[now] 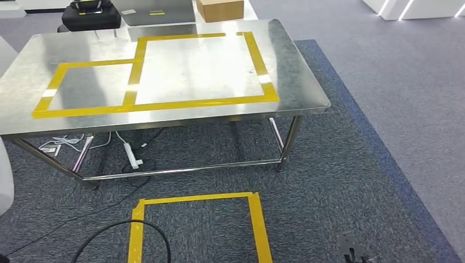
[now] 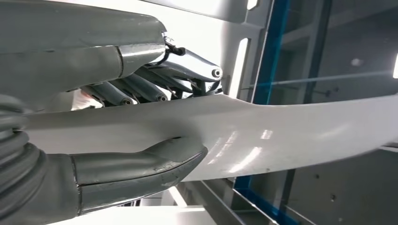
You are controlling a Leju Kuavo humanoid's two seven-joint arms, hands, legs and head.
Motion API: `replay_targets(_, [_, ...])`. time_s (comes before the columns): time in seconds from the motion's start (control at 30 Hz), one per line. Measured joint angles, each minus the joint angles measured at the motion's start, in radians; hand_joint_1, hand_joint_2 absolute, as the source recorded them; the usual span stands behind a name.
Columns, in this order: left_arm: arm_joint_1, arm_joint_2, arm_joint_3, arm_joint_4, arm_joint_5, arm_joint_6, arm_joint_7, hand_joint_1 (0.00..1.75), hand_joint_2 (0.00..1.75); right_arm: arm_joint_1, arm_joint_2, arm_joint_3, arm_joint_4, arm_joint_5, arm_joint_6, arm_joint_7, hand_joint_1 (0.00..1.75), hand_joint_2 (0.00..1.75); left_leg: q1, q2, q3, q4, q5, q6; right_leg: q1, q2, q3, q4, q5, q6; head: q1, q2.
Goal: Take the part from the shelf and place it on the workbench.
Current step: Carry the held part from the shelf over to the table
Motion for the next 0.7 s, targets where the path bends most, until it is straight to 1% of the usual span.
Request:
replay_targets(0.03, [0.001,0.000,0.000,-0.001,0.001,0.000,0.000,1.75,1.75,0.000,0.000,0.000,0.000,0.000,-0.001,-0.001,0.00,0.00,0.004,0.000,-0.046,0.063,-0.024,-0.007,-0.001,0.001,0.010,-0.001,-0.009,-0.001,-0.003,0.000])
replay_targets(0.07, [0.002,0.000,0.001,-0.001,0.003,0.000,0.000,1.75,1.75,0.000,0.000,0.000,0.000,0.000,-0.002,-0.001,0.00,0.00,0.008,0.000,-0.089,0.110,-0.057,-0.012,-0.003,0.001,0.020,-0.001,-0.019,0.000,-0.003,0.000])
replay_targets(0.1, [0.003,0.000,0.001,-0.001,0.004,0.000,0.000,1.75,1.75,0.001,0.000,0.000,0.000,0.000,-0.002,-0.001,0.00,0.00,0.011,0.000,-0.119,0.128,-0.086,-0.017,-0.004,0.002,0.032,-0.001,-0.030,0.002,-0.003,0.000])
replay_targets(0.13, [0.004,0.001,0.001,-0.001,0.005,0.000,0.000,1.75,1.75,0.002,0.000,0.000,0.000,0.001,-0.002,-0.001,0.00,0.00,0.014,0.000,-0.134,0.116,-0.095,-0.021,-0.007,0.003,0.046,-0.001,-0.041,0.006,-0.003,0.000])
replay_targets(0.17, [0.004,0.001,0.002,-0.001,0.005,-0.001,0.000,1.75,1.75,0.003,0.000,0.000,0.000,0.002,-0.002,-0.002,0.00,0.00,0.015,0.000,-0.136,0.078,-0.077,-0.023,-0.010,0.004,0.059,-0.001,-0.054,0.010,-0.003,0.000])
replay_targets(0.2, [0.004,0.001,0.002,-0.001,0.005,-0.001,0.000,1.75,1.75,0.003,0.000,0.000,0.000,0.004,-0.004,-0.003,0.00,0.00,0.017,0.001,-0.130,0.022,-0.031,-0.025,-0.013,0.005,0.071,-0.001,-0.067,0.015,-0.004,0.000])
replay_targets(0.23, [0.006,0.001,0.002,-0.001,0.005,-0.001,0.000,1.75,1.75,0.002,0.000,0.000,0.000,0.007,-0.007,-0.007,0.00,0.00,0.018,0.004,-0.123,-0.035,0.025,-0.024,-0.014,0.005,0.085,-0.001,-0.080,0.021,-0.005,0.000])
replay_targets(0.27, [0.006,0.001,0.002,-0.001,0.005,-0.001,0.000,1.75,1.75,0.002,0.000,0.000,0.000,0.010,-0.012,-0.012,0.00,0.00,0.017,0.007,-0.116,-0.078,0.065,-0.020,-0.014,0.006,0.096,-0.002,-0.094,0.028,-0.008,0.000])
replay_targets(0.3, [0.008,0.001,0.002,-0.002,0.005,-0.001,0.000,1.75,1.75,0.001,0.000,0.000,0.000,0.012,-0.017,-0.018,0.00,0.00,0.016,0.009,-0.110,-0.103,0.090,-0.015,-0.014,0.005,0.108,-0.008,-0.106,0.035,-0.010,0.000])
replay_targets(0.33, [0.008,0.001,0.003,-0.004,0.005,-0.001,0.000,1.75,1.75,0.000,0.000,0.000,0.000,0.015,-0.021,-0.023,0.00,0.00,0.015,0.010,-0.106,-0.113,0.095,-0.008,-0.013,0.005,0.124,-0.009,-0.110,0.044,-0.012,0.000])
replay_targets(0.37, [0.008,0.001,0.003,-0.006,0.004,-0.001,0.000,1.75,1.75,-0.002,0.000,0.000,0.000,0.016,-0.025,-0.027,0.00,0.00,0.014,0.007,-0.096,-0.117,0.088,0.002,-0.013,0.004,0.136,-0.013,-0.110,0.053,-0.013,0.000])
replay_targets(0.4, [0.009,0.000,0.004,-0.009,0.004,-0.001,0.000,1.75,1.75,-0.004,0.000,0.001,0.000,0.017,-0.026,-0.030,0.00,0.00,0.015,0.005,-0.083,-0.123,0.089,0.011,-0.014,0.002,0.145,-0.008,-0.108,0.061,-0.012,0.000])
replay_targets(0.43, [0.010,-0.001,0.005,-0.011,0.004,0.000,0.000,1.75,1.75,-0.006,0.000,0.001,0.000,0.018,-0.029,-0.032,0.00,0.00,0.016,0.003,-0.068,-0.130,0.088,0.021,-0.015,0.001,0.141,0.017,-0.103,0.066,-0.010,0.000])
replay_targets(0.47, [0.010,-0.002,0.006,-0.013,0.004,0.000,0.000,1.75,1.75,-0.008,0.000,0.001,0.000,0.018,-0.032,-0.034,0.00,0.00,0.016,0.003,-0.053,-0.134,0.085,0.031,-0.015,0.001,0.119,0.057,-0.107,0.068,-0.007,0.000])
replay_targets(0.5, [0.011,-0.003,0.006,-0.014,0.003,0.000,0.000,1.75,1.75,-0.009,0.000,0.001,0.000,0.018,-0.036,-0.037,0.00,0.00,0.016,0.003,-0.040,-0.137,0.079,0.037,-0.014,0.000,0.079,0.117,-0.121,0.068,-0.004,0.000])
replay_targets(0.53, [0.012,-0.003,0.007,-0.014,0.002,0.002,0.000,1.75,1.75,-0.010,0.000,0.002,0.000,0.018,-0.040,-0.042,0.00,0.00,0.015,0.003,-0.031,-0.138,0.070,0.041,-0.013,0.001,0.029,0.184,-0.145,0.068,-0.001,0.000])
replay_targets(0.57, [0.014,-0.004,0.008,-0.015,0.000,0.003,0.000,1.75,1.75,-0.009,0.000,0.002,0.000,0.018,-0.045,-0.046,0.00,0.00,0.014,0.002,-0.022,-0.139,0.060,0.043,-0.012,0.001,-0.021,0.240,-0.177,0.068,0.002,0.000])
replay_targets(0.6, [0.015,-0.005,0.009,-0.015,0.000,0.005,0.000,1.75,1.75,-0.007,0.000,0.002,0.000,0.018,-0.049,-0.051,0.00,0.00,0.012,0.000,-0.011,-0.139,0.048,0.045,-0.011,0.001,-0.062,0.272,-0.204,0.068,0.004,0.000])
replay_targets(0.63, [0.017,-0.005,0.010,-0.015,0.000,0.006,0.000,1.75,1.75,-0.005,0.000,0.002,0.000,0.018,-0.052,-0.054,0.00,0.00,0.010,-0.002,0.003,-0.139,0.036,0.045,-0.009,0.001,-0.090,0.275,-0.216,0.066,0.006,0.000])
replay_targets(0.67, [0.018,-0.005,0.011,-0.016,-0.001,0.007,0.000,1.75,1.75,-0.003,0.000,0.001,0.000,0.017,-0.054,-0.057,0.00,0.00,0.009,-0.003,0.021,-0.139,0.022,0.045,-0.005,0.001,-0.104,0.248,-0.206,0.062,0.008,0.000])
replay_targets(0.7, [0.018,-0.005,0.011,-0.017,-0.001,0.007,0.000,1.75,1.75,-0.001,0.000,0.001,0.000,0.017,-0.055,-0.060,0.00,0.00,0.007,-0.004,0.038,-0.140,0.007,0.045,-0.001,0.001,-0.107,0.198,-0.164,0.055,0.009,0.000])
